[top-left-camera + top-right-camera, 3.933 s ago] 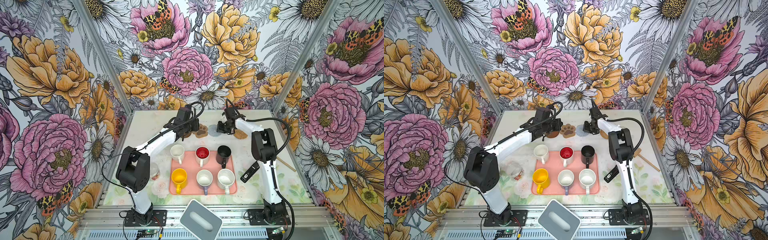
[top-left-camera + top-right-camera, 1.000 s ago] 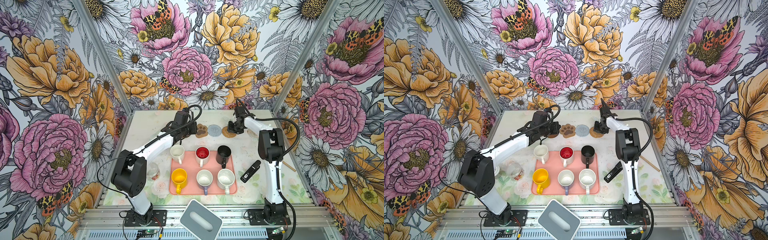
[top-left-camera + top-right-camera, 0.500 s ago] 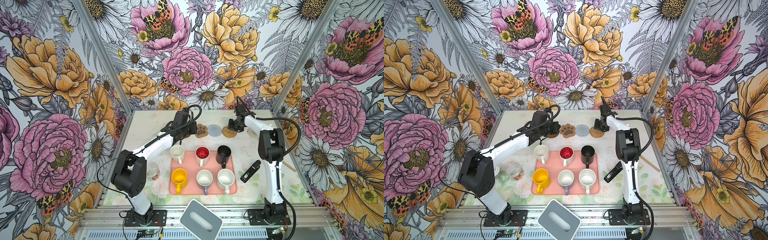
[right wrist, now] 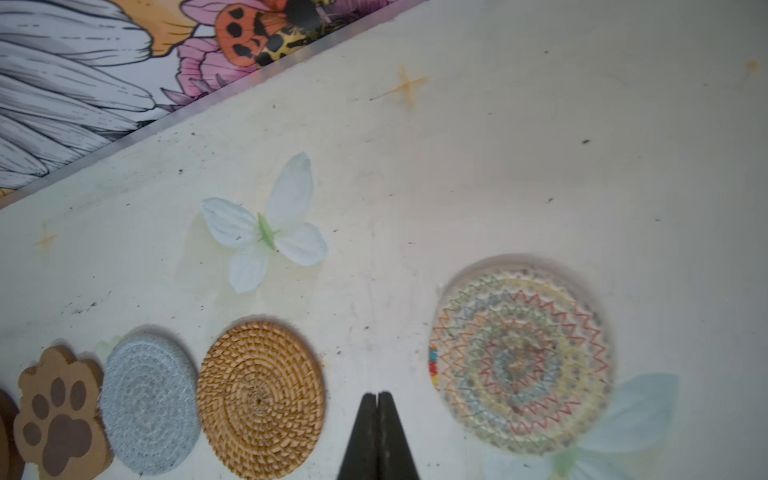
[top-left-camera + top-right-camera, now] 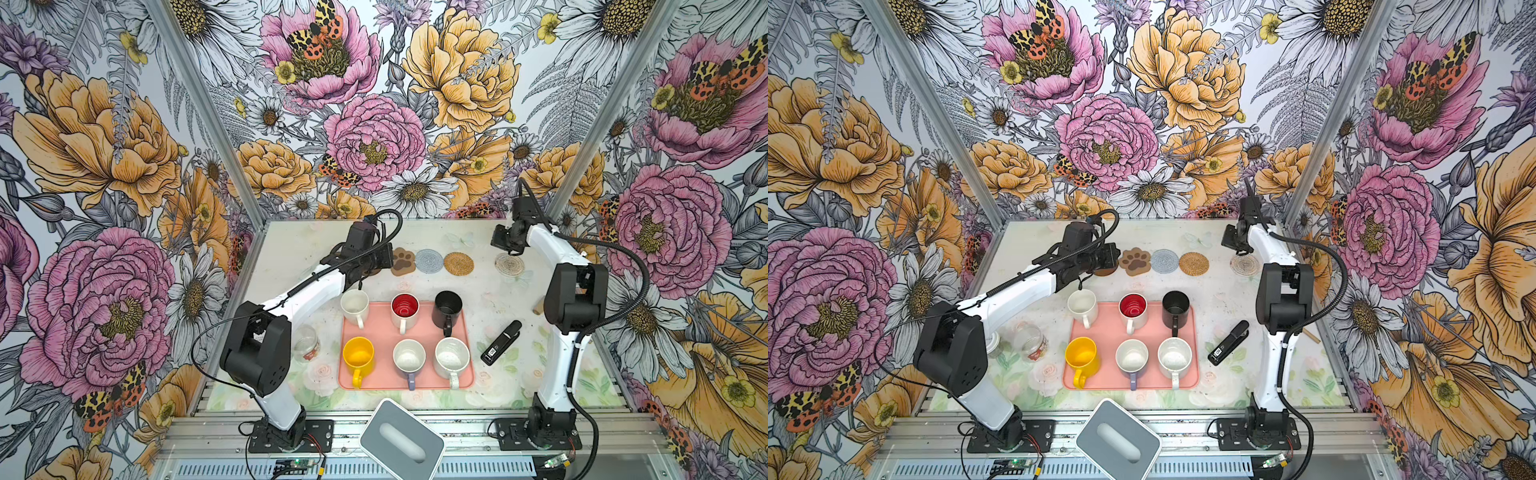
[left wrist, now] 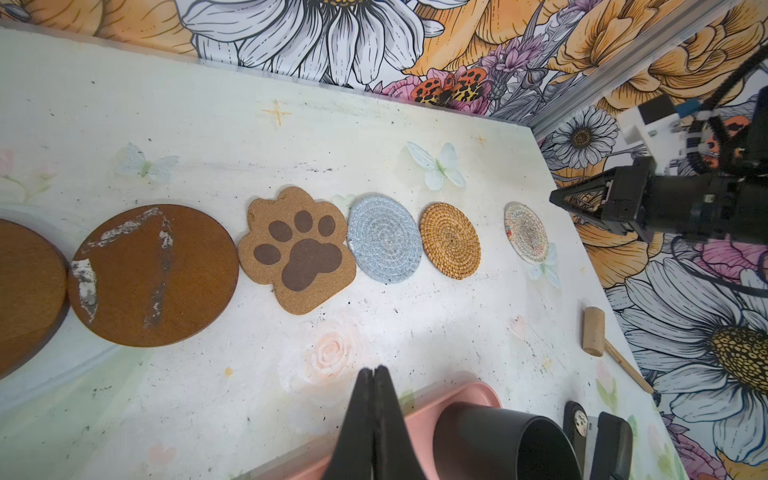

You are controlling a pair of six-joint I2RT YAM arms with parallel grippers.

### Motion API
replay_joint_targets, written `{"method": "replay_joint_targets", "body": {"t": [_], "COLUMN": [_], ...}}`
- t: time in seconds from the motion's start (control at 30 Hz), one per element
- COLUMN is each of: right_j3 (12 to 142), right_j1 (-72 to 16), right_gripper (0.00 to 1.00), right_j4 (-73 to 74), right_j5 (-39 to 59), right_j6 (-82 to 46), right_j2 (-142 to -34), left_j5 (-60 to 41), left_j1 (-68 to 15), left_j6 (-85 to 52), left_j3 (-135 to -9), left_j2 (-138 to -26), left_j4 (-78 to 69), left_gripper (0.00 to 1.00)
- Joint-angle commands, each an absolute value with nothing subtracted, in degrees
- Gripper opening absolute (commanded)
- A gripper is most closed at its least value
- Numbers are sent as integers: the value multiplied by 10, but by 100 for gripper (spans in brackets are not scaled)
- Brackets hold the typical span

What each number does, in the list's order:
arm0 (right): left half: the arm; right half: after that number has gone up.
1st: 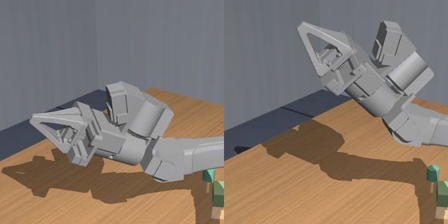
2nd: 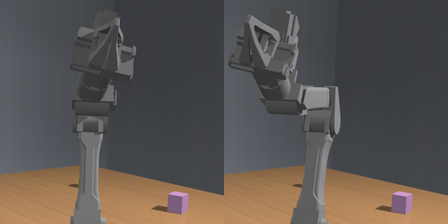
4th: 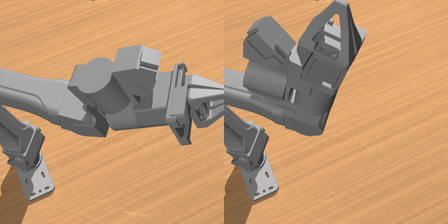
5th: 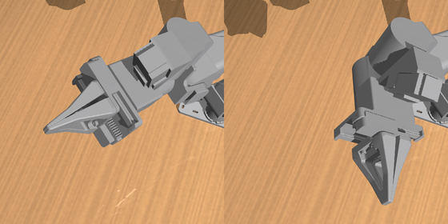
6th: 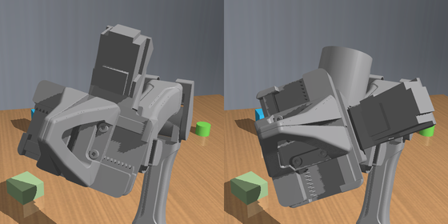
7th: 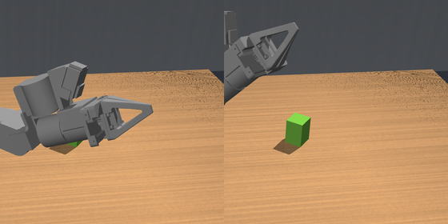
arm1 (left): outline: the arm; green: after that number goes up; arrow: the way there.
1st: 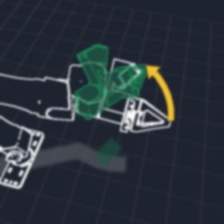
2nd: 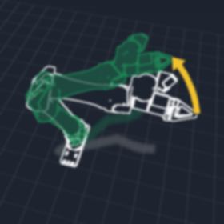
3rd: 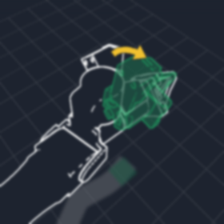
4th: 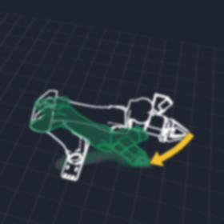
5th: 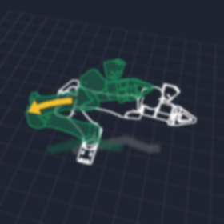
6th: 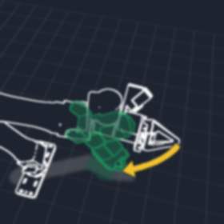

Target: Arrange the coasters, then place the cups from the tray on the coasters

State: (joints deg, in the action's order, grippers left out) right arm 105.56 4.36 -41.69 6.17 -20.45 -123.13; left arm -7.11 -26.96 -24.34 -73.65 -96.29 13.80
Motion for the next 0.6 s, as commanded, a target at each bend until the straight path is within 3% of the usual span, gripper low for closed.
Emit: {"method": "replay_joint_targets", "body": {"t": [0.0, 0.57], "right_j3": [1039, 1056], "right_j1": [60, 103], "right_gripper": [0, 0], "right_j4": [-422, -421], "right_j5": [52, 92], "right_j6": [-193, -200], "right_j2": [-1226, -1305], "left_j5": [-67, -51], "left_j1": [-266, -284], "left_j6": [-253, -254], "left_j3": [-730, -742], "left_j2": [-951, -955], "left_j4": [126, 142], "left_gripper": [0, 0]}}
